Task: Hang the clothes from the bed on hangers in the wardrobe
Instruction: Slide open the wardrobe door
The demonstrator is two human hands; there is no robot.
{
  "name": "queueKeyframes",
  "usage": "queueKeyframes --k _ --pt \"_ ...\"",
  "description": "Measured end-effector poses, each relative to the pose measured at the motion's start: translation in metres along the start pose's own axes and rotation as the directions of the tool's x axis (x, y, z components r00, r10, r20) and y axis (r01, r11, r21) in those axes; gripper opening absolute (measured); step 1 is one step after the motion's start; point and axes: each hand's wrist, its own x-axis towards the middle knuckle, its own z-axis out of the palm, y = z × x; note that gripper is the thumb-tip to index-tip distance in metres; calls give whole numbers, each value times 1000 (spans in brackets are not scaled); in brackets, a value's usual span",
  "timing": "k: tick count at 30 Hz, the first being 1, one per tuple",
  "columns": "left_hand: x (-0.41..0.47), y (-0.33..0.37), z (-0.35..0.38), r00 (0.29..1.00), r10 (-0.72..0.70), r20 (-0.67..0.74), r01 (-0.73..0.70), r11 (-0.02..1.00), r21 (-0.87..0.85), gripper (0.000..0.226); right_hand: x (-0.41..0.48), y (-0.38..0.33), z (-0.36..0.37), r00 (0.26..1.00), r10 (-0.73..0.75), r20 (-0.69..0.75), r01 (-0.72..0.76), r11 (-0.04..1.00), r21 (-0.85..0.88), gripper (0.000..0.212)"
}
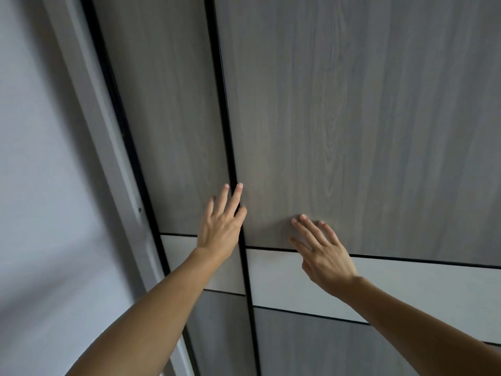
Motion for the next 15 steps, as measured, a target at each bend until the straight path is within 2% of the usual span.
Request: queueKeyframes --k 5,15 --pt "-17 -54 22 999 6 31 -7 999 47 53 29 -35 20 999 -36 8 36 999 -11 56" --pt "-44 -140 60 1000 13 21 -16 986 167 39 93 -92 71 975 -191 -114 192 981 1 56"
